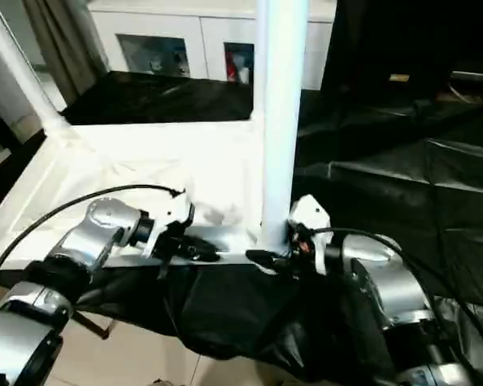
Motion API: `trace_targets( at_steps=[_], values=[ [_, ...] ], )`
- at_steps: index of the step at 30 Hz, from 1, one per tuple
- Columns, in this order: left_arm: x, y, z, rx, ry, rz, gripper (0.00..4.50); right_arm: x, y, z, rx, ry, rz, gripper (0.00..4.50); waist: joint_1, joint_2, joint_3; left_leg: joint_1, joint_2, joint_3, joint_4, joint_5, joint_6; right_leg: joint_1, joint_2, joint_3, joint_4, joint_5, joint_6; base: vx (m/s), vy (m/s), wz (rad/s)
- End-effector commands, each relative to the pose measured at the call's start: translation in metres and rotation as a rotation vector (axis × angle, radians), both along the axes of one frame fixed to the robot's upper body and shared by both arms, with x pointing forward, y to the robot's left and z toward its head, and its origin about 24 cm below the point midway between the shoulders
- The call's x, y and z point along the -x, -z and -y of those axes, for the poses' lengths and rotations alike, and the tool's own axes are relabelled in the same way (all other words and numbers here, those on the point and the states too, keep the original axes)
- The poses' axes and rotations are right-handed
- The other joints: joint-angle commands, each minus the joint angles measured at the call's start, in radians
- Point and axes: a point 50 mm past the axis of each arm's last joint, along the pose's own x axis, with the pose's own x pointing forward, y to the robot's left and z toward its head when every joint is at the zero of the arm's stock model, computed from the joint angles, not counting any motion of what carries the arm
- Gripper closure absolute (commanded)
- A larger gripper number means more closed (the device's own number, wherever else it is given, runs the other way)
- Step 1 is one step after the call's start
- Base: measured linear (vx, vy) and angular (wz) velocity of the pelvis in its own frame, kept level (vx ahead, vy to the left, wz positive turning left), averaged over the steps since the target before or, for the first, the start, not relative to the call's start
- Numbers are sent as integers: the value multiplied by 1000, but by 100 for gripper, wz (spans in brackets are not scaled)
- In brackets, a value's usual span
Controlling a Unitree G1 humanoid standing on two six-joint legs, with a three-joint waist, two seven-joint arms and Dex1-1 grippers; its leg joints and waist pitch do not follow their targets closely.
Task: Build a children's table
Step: Rotate leg to tighten
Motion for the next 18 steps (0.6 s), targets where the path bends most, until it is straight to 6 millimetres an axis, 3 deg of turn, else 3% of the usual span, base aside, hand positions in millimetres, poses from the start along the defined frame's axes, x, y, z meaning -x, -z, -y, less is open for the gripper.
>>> trace_targets(
  at_steps=[1,5,7,10,14,18],
  values=[
    [2,-7,9,42,48,9,450,2,5,-8,-3,-12,-27,135,-1,-20,-69,1,20,0,-63,-126,120,64,-49,44,-62,-143,-263,0,0,0],
    [-12,-8,20,54,-129,80,450,-3,17,-16,5,122,-28,161,-6,-19,-68,1,18,1,-63,-135,109,61,-48,44,-65,-162,-256,0,0,0],
    [-15,-8,21,58,-165,92,450,-5,20,-17,12,161,-24,166,-6,-25,-64,6,16,0,-66,-151,92,59,-49,44,-72,-213,-242,0,0,0],
    [-26,-13,33,97,-301,121,450,-18,34,-25,19,398,-44,170,-18,-25,-59,6,11,0,-69,-175,66,56,-48,43,-83,-300,-211,0,0,0],
    [-30,-16,48,124,-358,130,450,-28,40,-34,-10,561,-75,170,-25,-25,-56,4,9,-1,-72,-189,60,54,-47,41,-90,-354,-186,0,0,0],
    [-31,-18,70,158,-409,129,450,-39,44,-58,-53,677,-103,171,-31,-23,-58,10,8,-1,-71,-192,52,51,-47,43,-91,-331,-193,0,0,0]
  ],
)
